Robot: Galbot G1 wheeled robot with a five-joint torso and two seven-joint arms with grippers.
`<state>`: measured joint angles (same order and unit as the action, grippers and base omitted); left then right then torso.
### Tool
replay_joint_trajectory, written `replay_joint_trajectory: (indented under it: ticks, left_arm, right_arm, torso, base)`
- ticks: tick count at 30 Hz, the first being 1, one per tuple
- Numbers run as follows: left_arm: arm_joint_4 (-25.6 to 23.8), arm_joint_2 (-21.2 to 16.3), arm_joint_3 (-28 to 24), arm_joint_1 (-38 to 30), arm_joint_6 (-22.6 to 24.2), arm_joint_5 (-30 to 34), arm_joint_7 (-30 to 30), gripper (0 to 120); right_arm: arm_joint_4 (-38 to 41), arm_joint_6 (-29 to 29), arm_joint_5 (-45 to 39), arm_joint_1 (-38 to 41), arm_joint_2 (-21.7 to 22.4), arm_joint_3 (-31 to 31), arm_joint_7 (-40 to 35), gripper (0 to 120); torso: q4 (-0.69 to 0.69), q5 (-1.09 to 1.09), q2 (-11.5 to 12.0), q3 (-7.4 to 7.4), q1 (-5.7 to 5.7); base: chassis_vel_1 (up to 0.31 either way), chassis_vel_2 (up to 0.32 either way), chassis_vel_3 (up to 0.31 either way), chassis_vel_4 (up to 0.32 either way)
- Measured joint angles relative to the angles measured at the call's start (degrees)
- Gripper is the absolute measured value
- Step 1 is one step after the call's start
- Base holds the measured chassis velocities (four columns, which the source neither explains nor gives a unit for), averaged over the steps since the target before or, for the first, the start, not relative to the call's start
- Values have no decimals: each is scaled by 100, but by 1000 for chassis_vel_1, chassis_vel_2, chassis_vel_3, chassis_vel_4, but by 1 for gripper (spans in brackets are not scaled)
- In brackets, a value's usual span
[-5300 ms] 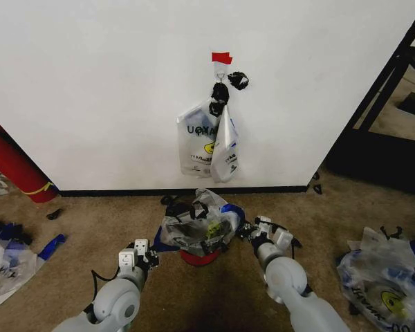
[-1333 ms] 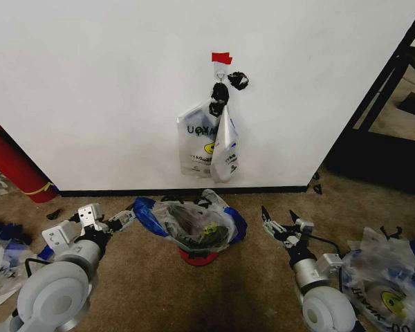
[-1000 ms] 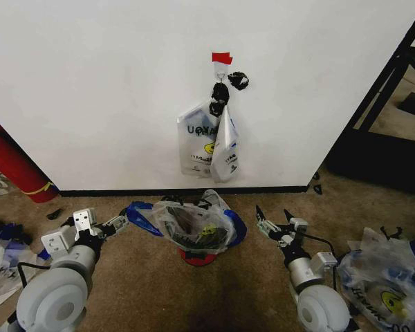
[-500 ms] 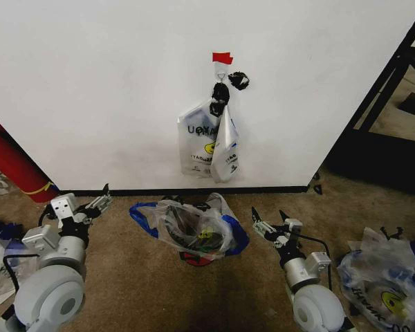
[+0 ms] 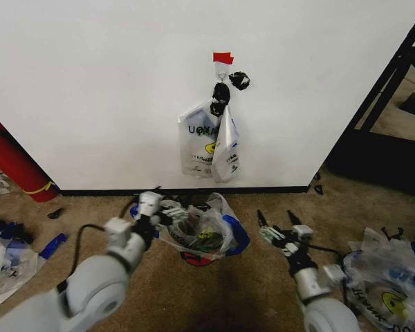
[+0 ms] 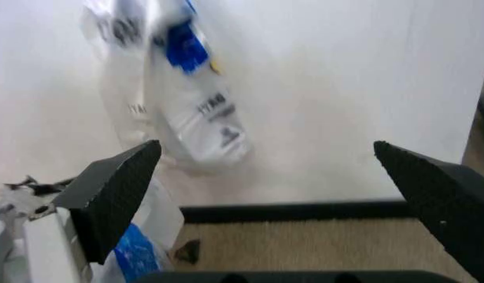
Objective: Pick up the garbage bag from the wall and place it over the trash bin.
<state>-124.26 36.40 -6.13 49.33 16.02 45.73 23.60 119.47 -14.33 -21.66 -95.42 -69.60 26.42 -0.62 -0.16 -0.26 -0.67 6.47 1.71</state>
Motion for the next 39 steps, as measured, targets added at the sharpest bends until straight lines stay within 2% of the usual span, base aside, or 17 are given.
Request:
replay_joint_trajectory:
  ticks: [1,2,4,5,7,8,9,11,12,17,22,26,28,30,35,39]
  left_arm:
    - [113,-63,-60,-206,155,61,-22,100]
    - [175,-78,-94,-304,233,93,-50,100]
    - [268,-92,-156,-463,363,136,-107,100]
    - [454,-121,-357,-830,618,199,-257,100]
    - [668,-157,-848,-1385,916,233,-493,100]
    - [768,-155,-1104,-1642,1021,249,-607,100]
    - [921,-109,-1471,-2017,1127,287,-756,100]
    - [1219,87,-1999,-2628,1238,341,-1003,100]
    - [1219,87,-1999,-2628,1238,341,-1003,100]
    - [1877,446,-2639,-3485,1473,355,-1514,100]
    - [2224,551,-2817,-3670,1659,383,-1744,100]
    - [2715,807,-2857,-3701,1762,506,-1785,97]
    - [2779,841,-2857,-3706,1772,523,-1785,97]
    - [3054,970,-2872,-3756,1842,630,-1822,96]
    - [3350,1021,-3073,-3902,1904,651,-1987,82]
    - [3463,1009,-3203,-3949,1900,686,-2073,66]
  right_arm:
    - [24,-155,43,-115,-6,59,108,100]
    - [34,-204,49,-174,-12,86,133,100]
    - [54,-283,55,-288,-26,137,171,100]
    - [115,-424,57,-509,-64,245,227,100]
    - [166,-567,43,-706,-125,339,264,100]
    - [182,-624,37,-766,-151,375,275,100]
    - [208,-690,31,-818,-183,415,286,100]
    - [261,-738,25,-862,-240,439,298,100]
    - [261,-738,25,-862,-240,439,298,100]
    - [393,-719,26,-868,-258,448,299,100]
    - [507,-710,-15,-872,-227,480,316,100]
    - [599,-801,-60,-871,-168,532,458,100]
    - [605,-810,-58,-871,-164,540,472,100]
    - [638,-838,-55,-871,-144,569,503,100]
    - [659,-855,-69,-885,-109,628,505,100]
    - [658,-862,-107,-885,-95,655,503,100]
  torso:
    - [19,12,0,-1,-1]
    - [21,13,0,-1,-1]
    - [19,7,0,-1,-1]
    - [14,-2,0,0,0]
    - [8,8,0,-1,-1]
    - [5,7,0,0,0]
    - [5,1,0,0,0]
    - [11,4,0,0,0]
    - [11,4,0,0,0]
    - [7,5,0,0,0]
    - [13,3,0,0,0]
    - [9,3,0,0,0]
    - [9,3,0,0,0]
    - [10,3,0,0,0]
    - [9,3,0,0,0]
    - [11,3,0,0,0]
  base:
    - [0,0,0,0]
    - [0,0,0,0]
    - [0,0,0,0]
    - [0,0,0,0]
    - [0,0,0,0]
    - [0,0,0,0]
    - [0,0,0,0]
    - [0,0,0,0]
    - [0,0,0,0]
    - [0,0,0,0]
    - [0,0,0,0]
    - [0,0,0,0]
    - [0,0,0,0]
    - [0,0,0,0]
    - [0,0,0,0]
    - [0,0,0,0]
